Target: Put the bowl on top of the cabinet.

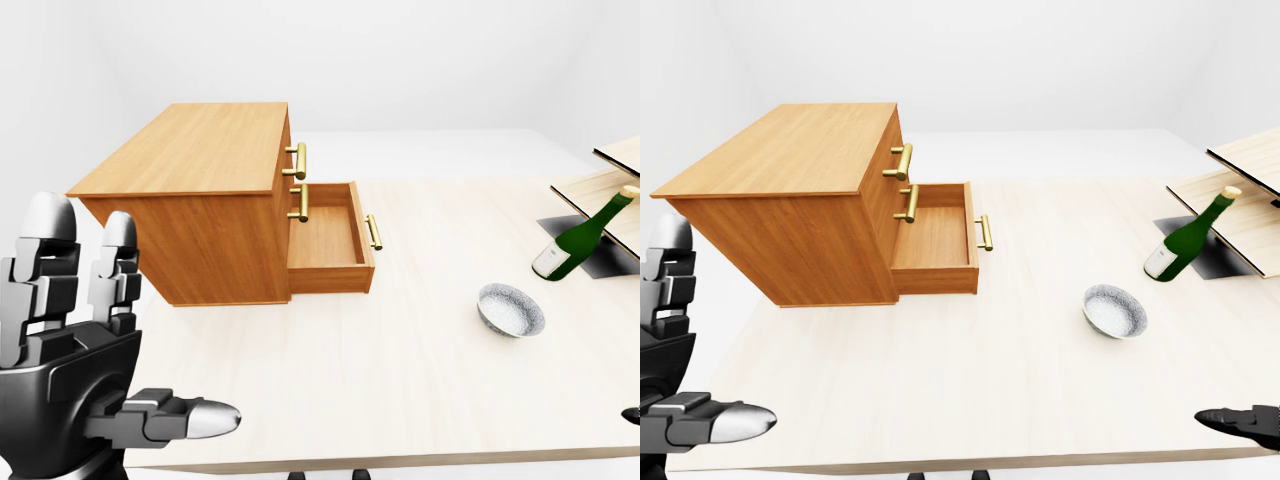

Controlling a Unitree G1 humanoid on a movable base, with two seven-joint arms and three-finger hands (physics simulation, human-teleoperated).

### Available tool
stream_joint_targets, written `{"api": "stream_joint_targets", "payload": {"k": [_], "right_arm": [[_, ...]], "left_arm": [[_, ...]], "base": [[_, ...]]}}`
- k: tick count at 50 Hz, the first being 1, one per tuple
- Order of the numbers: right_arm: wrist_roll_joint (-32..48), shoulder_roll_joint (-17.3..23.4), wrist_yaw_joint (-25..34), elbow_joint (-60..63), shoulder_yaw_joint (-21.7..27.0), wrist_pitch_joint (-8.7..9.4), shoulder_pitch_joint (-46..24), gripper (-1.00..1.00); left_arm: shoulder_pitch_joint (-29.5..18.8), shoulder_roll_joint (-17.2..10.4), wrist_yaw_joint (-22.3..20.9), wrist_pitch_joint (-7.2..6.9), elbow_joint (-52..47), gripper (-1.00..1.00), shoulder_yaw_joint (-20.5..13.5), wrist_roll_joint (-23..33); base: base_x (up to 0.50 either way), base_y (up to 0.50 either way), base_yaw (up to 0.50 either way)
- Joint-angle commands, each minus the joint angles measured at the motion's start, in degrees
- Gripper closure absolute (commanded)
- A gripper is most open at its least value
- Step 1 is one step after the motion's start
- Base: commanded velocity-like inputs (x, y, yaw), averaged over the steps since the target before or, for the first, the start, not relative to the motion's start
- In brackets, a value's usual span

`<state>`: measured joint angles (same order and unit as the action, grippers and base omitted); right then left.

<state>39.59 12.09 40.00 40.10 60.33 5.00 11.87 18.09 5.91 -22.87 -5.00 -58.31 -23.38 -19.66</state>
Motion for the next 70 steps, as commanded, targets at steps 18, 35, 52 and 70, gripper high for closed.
{"api": "stream_joint_targets", "payload": {"k": [18,35,52,70], "right_arm": [[6.71,2.22,0.0,-10.5,-10.26,0.0,-1.88,-0.99],[9.58,2.66,0.0,-17.51,-16.51,0.0,-2.42,-1.0],[10.87,3.87,0.0,-22.56,-19.51,0.0,-3.29,-1.0],[11.35,6.83,0.0,-26.21,-22.48,0.0,-6.42,-1.0]], "left_arm": [[-0.26,-0.17,0.26,0.0,-0.07,-1.0,-0.16,-0.08],[0.15,0.23,-0.38,0.0,-0.46,-1.0,-0.32,-0.1],[-0.08,0.14,-0.2,0.0,-0.48,-1.0,-0.25,-0.06],[-0.11,-0.14,0.0,0.0,0.21,-1.0,0.4,0.47]], "base": [[0.0,0.0,0.0],[0.0,0.0,0.0],[0.0,0.0,0.0],[0.0,0.0,0.0]]}}
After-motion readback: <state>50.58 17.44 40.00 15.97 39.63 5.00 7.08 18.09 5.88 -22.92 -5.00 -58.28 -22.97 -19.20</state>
